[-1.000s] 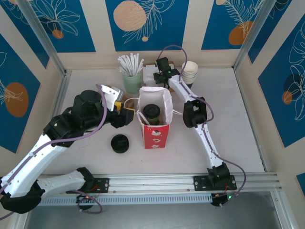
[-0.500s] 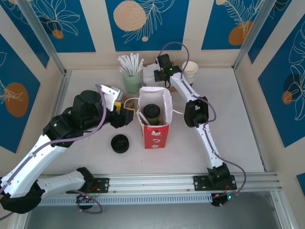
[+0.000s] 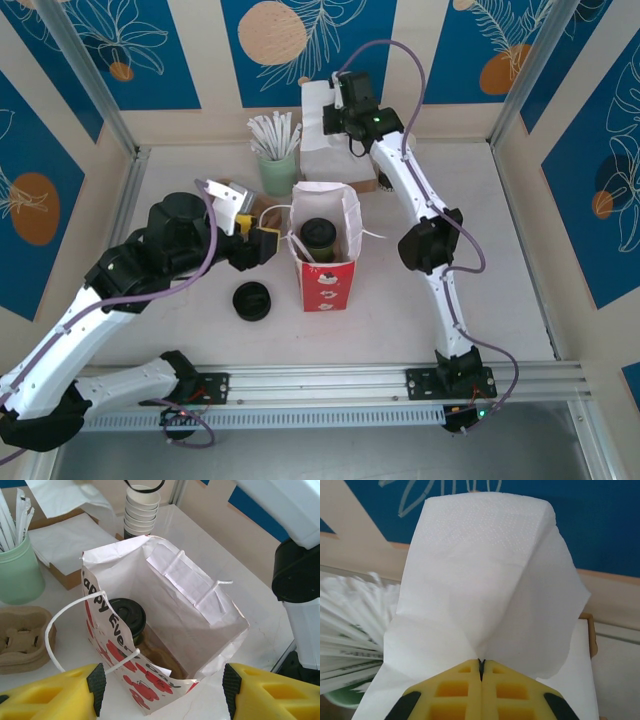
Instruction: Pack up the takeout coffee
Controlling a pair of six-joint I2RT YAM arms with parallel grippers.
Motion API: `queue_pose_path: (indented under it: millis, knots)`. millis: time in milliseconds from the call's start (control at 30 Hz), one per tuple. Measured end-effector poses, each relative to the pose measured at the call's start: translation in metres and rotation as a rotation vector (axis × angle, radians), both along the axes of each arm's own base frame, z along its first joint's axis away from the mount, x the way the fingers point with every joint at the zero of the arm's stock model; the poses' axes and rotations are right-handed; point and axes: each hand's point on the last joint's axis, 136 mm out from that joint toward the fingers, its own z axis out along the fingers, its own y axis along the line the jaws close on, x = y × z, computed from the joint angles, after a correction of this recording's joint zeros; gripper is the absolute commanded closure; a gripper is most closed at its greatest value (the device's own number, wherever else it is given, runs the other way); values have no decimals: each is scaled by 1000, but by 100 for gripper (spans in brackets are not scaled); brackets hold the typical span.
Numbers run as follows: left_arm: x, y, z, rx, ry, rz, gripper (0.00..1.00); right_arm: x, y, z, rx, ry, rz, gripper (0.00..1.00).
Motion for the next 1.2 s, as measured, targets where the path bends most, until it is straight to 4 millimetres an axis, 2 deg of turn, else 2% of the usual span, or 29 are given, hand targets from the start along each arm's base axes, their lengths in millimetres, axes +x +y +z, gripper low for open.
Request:
queue_pose_path:
  millis: [200, 300, 400, 567, 667, 733, 933, 1200]
  knots:
    - [0, 1, -1, 1, -2, 4, 35, -30, 3, 44, 60, -12, 33, 100]
    - [3, 4, -1, 9, -10, 27, 35, -51, 1, 73, 110, -15, 50, 100]
    - [9, 10, -1, 24, -23, 70, 35, -79, -2, 111, 192, -21, 78, 100]
    - [22, 24, -12, 63, -26, 177, 32, -140, -7, 177, 354, -33, 151, 100]
    - [28, 31, -25, 98, -20, 231, 31, -174, -11, 208, 440, -37, 198, 100]
    - [31, 35, -28, 111, -22, 257, 31, -189, -11, 223, 491, -37, 225, 100]
    - [38, 54, -44, 158, -39, 364, 30, -241, 0, 206, 668, 213, 306, 100]
    - [43, 59, -64, 192, -40, 397, 29, -293, 15, 180, 805, 394, 336, 100]
